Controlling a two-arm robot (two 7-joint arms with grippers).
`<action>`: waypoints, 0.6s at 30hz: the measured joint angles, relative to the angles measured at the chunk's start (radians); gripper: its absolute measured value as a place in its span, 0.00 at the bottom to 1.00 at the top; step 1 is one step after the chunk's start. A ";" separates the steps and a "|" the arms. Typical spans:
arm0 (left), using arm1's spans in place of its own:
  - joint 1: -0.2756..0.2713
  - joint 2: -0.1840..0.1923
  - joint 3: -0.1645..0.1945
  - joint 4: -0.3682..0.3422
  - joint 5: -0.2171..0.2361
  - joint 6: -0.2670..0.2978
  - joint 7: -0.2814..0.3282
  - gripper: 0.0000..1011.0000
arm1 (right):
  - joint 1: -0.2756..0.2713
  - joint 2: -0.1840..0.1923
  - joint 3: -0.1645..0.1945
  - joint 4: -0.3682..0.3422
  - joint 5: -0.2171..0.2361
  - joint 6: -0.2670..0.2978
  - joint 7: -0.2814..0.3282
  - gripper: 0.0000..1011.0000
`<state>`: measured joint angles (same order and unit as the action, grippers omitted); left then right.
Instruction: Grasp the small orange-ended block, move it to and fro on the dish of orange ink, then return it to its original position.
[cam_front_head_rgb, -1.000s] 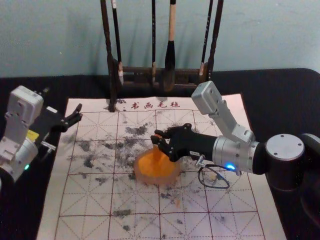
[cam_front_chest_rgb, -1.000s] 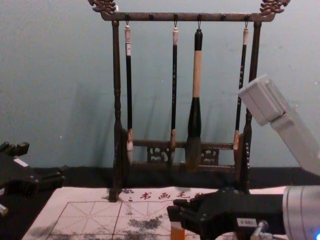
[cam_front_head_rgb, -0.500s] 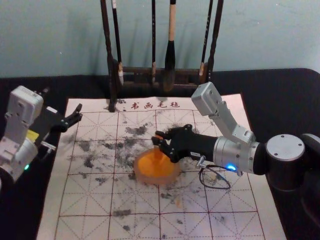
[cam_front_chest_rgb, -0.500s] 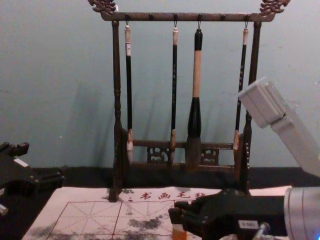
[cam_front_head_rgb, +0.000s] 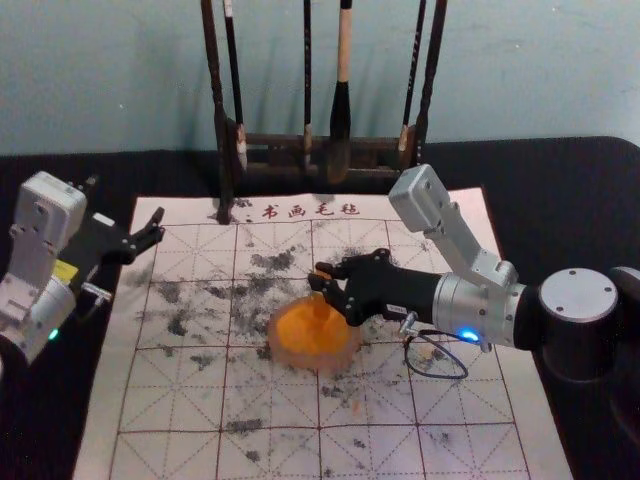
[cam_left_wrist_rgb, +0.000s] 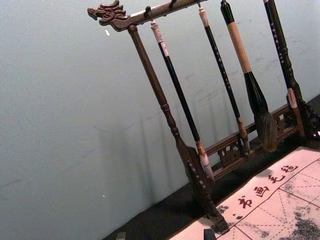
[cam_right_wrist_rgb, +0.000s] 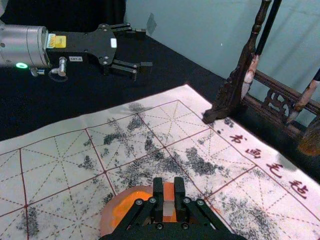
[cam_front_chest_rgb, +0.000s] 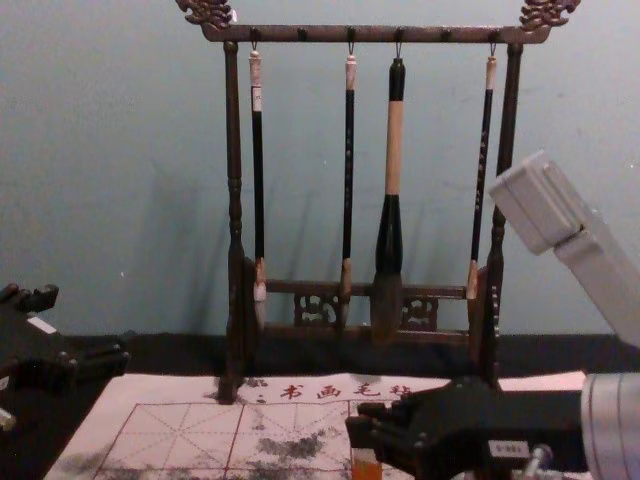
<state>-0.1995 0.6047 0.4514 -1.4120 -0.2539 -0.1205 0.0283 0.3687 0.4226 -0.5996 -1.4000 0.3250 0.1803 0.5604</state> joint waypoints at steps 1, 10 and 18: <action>0.000 0.000 0.000 0.000 0.000 0.000 0.000 0.99 | -0.001 0.002 0.000 -0.002 0.000 0.000 0.002 0.11; 0.000 0.000 0.000 0.000 0.000 0.000 0.000 0.99 | -0.005 0.015 -0.002 -0.013 0.001 -0.002 0.016 0.11; 0.000 0.000 0.000 0.000 0.000 0.000 0.000 0.99 | -0.015 0.026 -0.005 -0.029 0.005 -0.001 0.023 0.11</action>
<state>-0.1995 0.6047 0.4514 -1.4120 -0.2539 -0.1205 0.0283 0.3541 0.4481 -0.6051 -1.4289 0.3297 0.1796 0.5832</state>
